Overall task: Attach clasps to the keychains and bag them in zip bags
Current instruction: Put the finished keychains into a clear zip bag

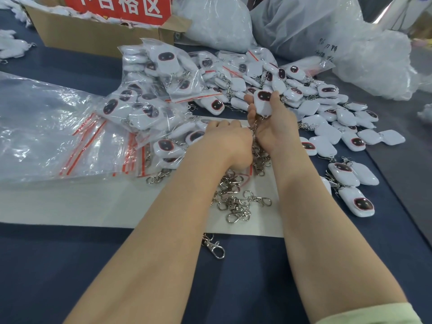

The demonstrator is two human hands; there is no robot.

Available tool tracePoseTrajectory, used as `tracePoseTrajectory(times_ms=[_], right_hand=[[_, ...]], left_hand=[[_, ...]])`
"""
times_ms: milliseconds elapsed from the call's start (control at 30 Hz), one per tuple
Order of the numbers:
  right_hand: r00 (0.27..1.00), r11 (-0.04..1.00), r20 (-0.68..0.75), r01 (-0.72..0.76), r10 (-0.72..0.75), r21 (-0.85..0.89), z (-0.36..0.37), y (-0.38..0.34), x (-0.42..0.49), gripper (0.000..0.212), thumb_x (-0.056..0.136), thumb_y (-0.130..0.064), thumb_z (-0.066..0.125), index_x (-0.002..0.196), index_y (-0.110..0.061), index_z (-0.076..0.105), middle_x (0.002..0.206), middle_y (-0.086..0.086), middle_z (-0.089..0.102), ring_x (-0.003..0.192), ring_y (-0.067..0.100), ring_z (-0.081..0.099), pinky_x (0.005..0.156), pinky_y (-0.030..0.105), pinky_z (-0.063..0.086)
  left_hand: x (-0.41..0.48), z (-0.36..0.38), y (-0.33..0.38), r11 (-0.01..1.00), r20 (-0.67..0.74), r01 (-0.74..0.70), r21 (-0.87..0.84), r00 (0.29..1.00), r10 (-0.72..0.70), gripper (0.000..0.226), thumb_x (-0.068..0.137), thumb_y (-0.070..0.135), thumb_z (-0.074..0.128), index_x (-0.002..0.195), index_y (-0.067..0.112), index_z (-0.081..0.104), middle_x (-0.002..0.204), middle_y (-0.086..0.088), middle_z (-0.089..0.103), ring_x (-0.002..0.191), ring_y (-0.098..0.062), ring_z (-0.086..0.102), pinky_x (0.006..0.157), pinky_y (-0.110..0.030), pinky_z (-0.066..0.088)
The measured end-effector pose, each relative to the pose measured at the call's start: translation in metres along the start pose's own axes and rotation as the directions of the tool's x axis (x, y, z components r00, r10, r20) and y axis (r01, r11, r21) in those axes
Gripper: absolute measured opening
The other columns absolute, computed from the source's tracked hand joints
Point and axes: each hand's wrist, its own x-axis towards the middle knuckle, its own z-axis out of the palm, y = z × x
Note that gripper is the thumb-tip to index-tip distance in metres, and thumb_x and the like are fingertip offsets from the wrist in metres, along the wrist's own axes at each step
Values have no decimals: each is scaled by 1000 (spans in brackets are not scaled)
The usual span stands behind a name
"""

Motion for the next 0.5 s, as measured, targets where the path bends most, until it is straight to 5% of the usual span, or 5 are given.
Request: tracePoseTrajectory(times_ms=[133,267,500], right_hand=[[1000,999,11,-19,19,37,1,1,0,32,102,-28,45,103,2,56,82,17,66,64,19,61,56,22,55],[998,994,44,50,-46,-95,-1,4,1,9,97,-8,54,92,-2,58,83,13,64,67,15,60,60,20,54],[972,942,182,195,-149,-273,-2,7,-2,8,97,-3,52,91,-6,57,83,11,66,66,11,61,63,18,52]], left_hand=[[0,1,0,1000,-10,-5,-4,1000,5,27,93,27,51,118,16,51,130,-9,43,124,-29,38,105,-39,25],[1,2,-1,1000,-12,-3,0,1000,3,27,94,28,49,119,16,50,130,-9,43,125,-29,38,105,-39,25],[2,3,-1,1000,-31,-2,-11,1000,2,28,93,29,50,118,17,52,130,-9,43,125,-29,38,105,-38,25]])
